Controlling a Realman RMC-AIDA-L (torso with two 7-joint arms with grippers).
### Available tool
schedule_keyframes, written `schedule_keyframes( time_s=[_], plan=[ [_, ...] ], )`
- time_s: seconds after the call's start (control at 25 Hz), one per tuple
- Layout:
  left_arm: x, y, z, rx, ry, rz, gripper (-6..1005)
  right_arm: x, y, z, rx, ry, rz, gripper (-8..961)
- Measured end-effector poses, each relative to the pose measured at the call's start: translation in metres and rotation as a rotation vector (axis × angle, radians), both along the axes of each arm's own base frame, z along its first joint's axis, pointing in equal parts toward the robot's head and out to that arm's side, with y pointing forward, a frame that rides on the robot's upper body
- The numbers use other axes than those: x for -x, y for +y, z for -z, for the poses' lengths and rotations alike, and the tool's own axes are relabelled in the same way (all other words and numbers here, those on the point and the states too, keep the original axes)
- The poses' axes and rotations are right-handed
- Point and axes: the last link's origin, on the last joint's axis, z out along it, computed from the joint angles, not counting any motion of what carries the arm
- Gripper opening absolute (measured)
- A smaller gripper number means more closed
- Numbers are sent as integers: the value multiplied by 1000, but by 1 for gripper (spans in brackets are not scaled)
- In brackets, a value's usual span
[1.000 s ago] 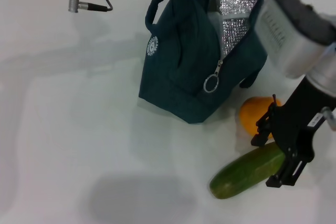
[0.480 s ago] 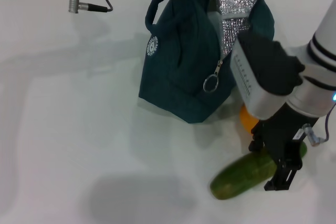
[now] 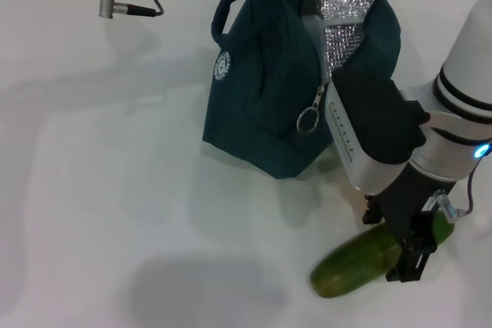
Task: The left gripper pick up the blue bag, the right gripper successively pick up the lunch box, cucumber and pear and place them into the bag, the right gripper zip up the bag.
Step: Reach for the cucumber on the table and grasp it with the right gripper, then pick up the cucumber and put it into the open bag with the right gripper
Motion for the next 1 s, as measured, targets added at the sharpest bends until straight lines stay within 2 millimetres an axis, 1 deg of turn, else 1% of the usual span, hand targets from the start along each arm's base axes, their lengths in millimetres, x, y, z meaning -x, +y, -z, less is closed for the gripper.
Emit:
schedule_keyframes(
  time_s=[0.48,0.72,1.0],
  plan=[
    [0,1,-1,-9,0,-1,48,-4,0,3,-10,-34,-28,850],
    [0,2,-1,-13,-2,-1,49,-4,2,2,-21,-52,-44,679],
    [-1,3,-3,-19,-6,-1,49,-7,7,-1,-48,-58,-34,633]
  ],
)
